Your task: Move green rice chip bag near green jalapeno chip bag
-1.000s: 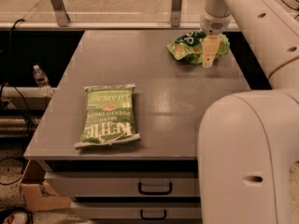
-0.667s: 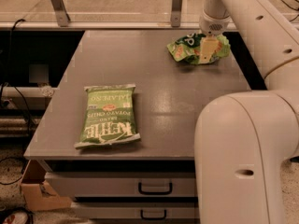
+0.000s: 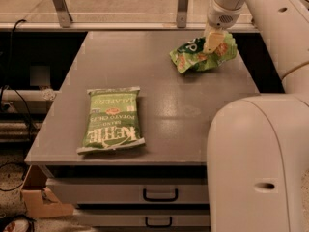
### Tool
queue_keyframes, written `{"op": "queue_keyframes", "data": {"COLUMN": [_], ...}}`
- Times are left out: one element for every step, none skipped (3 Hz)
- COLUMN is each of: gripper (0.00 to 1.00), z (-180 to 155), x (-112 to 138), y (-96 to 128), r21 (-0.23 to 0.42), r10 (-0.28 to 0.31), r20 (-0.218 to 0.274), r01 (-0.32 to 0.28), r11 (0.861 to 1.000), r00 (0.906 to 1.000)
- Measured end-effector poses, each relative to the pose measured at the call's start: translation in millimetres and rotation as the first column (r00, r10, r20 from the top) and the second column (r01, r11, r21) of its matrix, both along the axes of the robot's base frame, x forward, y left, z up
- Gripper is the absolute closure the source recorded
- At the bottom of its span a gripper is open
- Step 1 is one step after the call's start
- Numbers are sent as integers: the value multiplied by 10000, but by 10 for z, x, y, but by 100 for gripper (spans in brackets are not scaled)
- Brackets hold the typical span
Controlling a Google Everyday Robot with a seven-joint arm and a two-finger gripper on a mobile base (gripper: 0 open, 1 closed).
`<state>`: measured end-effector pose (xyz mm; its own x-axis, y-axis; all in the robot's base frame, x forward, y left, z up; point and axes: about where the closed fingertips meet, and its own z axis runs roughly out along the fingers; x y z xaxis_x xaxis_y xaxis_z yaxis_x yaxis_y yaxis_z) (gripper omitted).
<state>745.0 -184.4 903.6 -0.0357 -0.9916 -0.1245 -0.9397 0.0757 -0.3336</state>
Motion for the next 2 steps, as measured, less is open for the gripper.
{"op": "queue_keyframes", "data": {"gripper": [100,100], "z": [305,467], "x": [-151,-369], "y": [276,708], "r21": [527,1276], "r10": [606,1437], "r20": [354,353], "r01": [-625,-1471], "r11": [9967,9809], "r00": [9975,9890]}}
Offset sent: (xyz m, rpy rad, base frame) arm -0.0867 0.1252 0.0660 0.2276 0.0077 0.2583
